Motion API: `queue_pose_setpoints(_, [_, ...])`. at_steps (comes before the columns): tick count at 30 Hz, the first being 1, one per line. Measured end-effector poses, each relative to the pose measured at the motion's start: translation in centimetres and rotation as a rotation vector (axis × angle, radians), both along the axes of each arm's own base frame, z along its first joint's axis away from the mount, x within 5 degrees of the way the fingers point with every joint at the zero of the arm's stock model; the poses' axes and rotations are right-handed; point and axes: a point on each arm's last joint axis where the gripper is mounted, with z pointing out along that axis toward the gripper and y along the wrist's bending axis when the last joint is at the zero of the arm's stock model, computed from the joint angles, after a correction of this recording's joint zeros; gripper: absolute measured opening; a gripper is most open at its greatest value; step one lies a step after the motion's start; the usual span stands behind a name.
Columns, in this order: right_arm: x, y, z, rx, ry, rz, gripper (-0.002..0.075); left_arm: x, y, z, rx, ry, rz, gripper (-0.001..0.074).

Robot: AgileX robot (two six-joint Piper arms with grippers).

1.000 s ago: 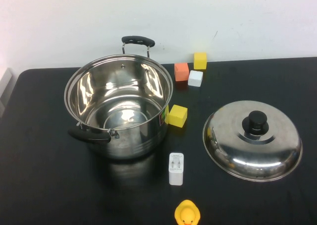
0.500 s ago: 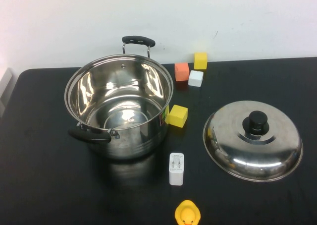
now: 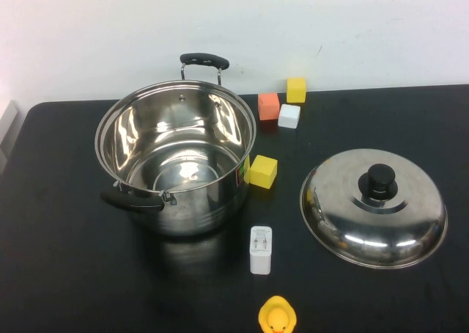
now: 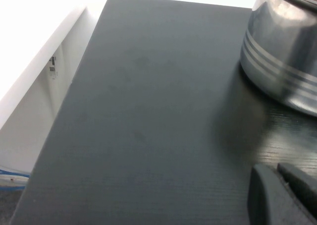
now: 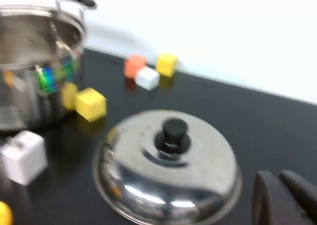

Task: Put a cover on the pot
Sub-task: Pick up the pot lid

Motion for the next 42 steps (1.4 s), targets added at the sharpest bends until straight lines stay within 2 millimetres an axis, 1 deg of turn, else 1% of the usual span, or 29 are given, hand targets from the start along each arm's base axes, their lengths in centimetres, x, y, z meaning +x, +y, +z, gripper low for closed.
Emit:
queue_pose_setpoints(3, [1.5, -0.6, -0.4, -0.004, 0.062, -0.07, 0.0011, 0.0, 0.0, 0.0, 0.0, 0.0, 0.0, -0.0002])
queue_pose_setpoints(6, [3.1, -1.4, -0.9, 0.111, 0.127, -0.211, 0.0011, 0.0, 0.0, 0.0, 0.0, 0.0, 0.0, -0.0002])
queue_pose_setpoints(8, [4.2, -1.7, -0.9, 0.167, 0.112, -0.276, 0.0011, 0.0, 0.0, 0.0, 0.0, 0.0, 0.0, -0.0002])
queue_pose_setpoints(9, [4.9, -1.6, -0.8, 0.172, 0.087, -0.272, 0.0011, 0.0, 0.0, 0.0, 0.0, 0.0, 0.0, -0.0002])
queue_pose_setpoints(11, [6.3, -0.9, -0.7, 0.168, 0.038, -0.221, 0.0011, 0.0, 0.0, 0.0, 0.0, 0.0, 0.0, -0.0002])
queue_pose_setpoints(13, [7.4, 0.4, -0.8, 0.131, 0.006, -0.135, 0.0011, 0.0, 0.0, 0.0, 0.0, 0.0, 0.0, -0.0002])
queue_pose_setpoints(15, [8.2, 1.9, -1.1, 0.046, -0.032, -0.032, 0.0011, 0.0, 0.0, 0.0, 0.0, 0.0, 0.0, -0.0002])
queue_pose_setpoints(18, [8.9, 4.1, -1.7, -0.129, -0.097, 0.109, 0.0011, 0.0, 0.0, 0.0, 0.0, 0.0, 0.0, -0.0002])
queue_pose_setpoints(20, [9.3, 5.4, -2.1, -0.199, -0.145, 0.166, 0.0011, 0.0, 0.0, 0.0, 0.0, 0.0, 0.0, -0.0002])
queue_pose_setpoints(22, [9.6, 6.4, -2.3, -0.232, -0.188, 0.197, 0.0011, 0.0, 0.0, 0.0, 0.0, 0.0, 0.0, -0.0002])
queue_pose_setpoints(25, [10.4, 7.3, -2.9, -0.257, -0.222, 0.205, 0.0011, 0.0, 0.0, 0.0, 0.0, 0.0, 0.0, -0.0002])
queue_pose_setpoints(28, [11.2, 7.9, -3.8, -0.224, -0.201, 0.202, 0.0011, 0.0, 0.0, 0.0, 0.0, 0.0, 0.0, -0.0002])
queue_pose_setpoints(34, [12.6, 8.8, -5.5, -0.054, -0.151, 0.165, 0.0011, 0.0, 0.0, 0.0, 0.0, 0.0, 0.0, -0.0002])
queue_pose_setpoints(37, [13.1, 9.2, -6.0, -0.006, -0.167, 0.158, 0.0011, 0.0, 0.0, 0.0, 0.0, 0.0, 0.0, -0.0002])
queue_pose_setpoints(42, [14.1, 9.8, -6.9, 0.011, -0.235, 0.158, 0.0011, 0.0, 0.0, 0.0, 0.0, 0.0, 0.0, -0.0002])
